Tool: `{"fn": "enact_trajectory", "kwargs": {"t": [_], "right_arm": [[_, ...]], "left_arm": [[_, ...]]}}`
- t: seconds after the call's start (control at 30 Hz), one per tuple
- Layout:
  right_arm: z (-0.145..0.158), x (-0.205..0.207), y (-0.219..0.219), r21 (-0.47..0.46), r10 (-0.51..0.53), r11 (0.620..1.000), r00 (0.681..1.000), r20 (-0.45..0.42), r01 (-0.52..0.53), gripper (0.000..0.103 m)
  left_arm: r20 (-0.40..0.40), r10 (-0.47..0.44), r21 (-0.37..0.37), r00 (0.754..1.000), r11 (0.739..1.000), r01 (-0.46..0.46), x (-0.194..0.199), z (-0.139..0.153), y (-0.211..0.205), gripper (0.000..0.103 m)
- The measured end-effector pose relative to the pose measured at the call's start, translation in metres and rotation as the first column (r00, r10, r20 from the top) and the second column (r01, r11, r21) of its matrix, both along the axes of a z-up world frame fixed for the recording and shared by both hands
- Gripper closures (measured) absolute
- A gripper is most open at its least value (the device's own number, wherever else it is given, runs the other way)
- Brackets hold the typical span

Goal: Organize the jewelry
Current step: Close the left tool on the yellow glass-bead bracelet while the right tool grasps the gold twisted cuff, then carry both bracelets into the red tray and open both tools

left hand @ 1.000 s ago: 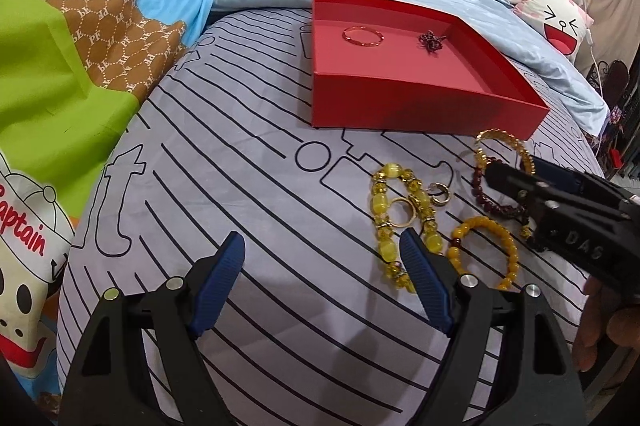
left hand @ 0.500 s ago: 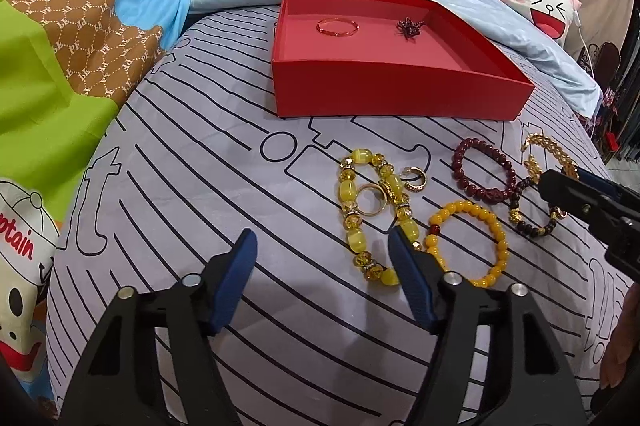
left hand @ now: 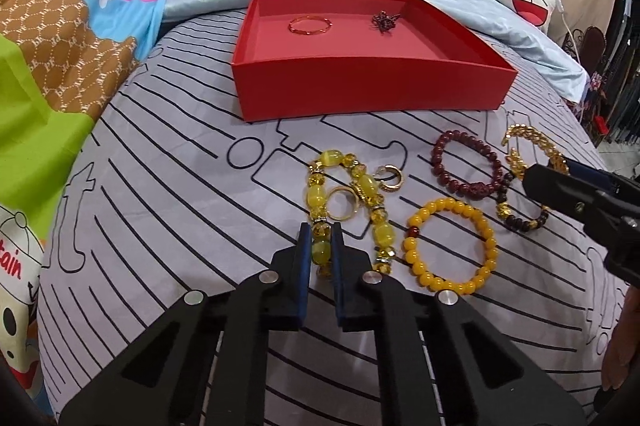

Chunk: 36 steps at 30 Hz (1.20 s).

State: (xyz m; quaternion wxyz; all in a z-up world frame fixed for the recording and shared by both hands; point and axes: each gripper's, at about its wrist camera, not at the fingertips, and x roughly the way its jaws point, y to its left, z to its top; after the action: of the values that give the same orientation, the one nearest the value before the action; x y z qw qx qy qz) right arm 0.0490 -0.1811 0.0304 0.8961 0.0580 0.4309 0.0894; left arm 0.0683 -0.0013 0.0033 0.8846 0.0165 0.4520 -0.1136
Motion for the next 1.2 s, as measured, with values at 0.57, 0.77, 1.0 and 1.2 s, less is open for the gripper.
{"fn": "enact_trajectory", "kwargs": {"t": [0.57, 0.77, 1.0, 1.2], "right_arm": [[0.028, -0.002, 0.002, 0.018, 0.014, 1.000, 0.999, 0.039, -0.015, 0.050], [0.046, 0.013, 0.000, 0.022, 0.018, 1.000, 0.998, 0.061, -0.019, 0.050], [0.062, 0.065, -0.007, 0.018, 0.024, 1.000, 0.997, 0.075, -0.025, 0.050], [0.054, 0.126, -0.001, 0.010, 0.033, 0.999, 0.998, 0.052, -0.034, 0.050]], "left_arm": [[0.049, -0.050, -0.121, 0.998, 0.991, 0.055, 0.000, 0.064, -0.007, 0.094], [0.080, -0.074, -0.162, 0.994, 0.983, 0.087, 0.019, 0.096, -0.011, 0.094], [0.154, -0.104, -0.186, 0.983, 0.974, 0.132, 0.067, 0.132, -0.021, 0.094], [0.147, -0.094, -0.217, 0.985, 0.968, 0.125, 0.137, 0.130, -0.027, 0.094]]}}
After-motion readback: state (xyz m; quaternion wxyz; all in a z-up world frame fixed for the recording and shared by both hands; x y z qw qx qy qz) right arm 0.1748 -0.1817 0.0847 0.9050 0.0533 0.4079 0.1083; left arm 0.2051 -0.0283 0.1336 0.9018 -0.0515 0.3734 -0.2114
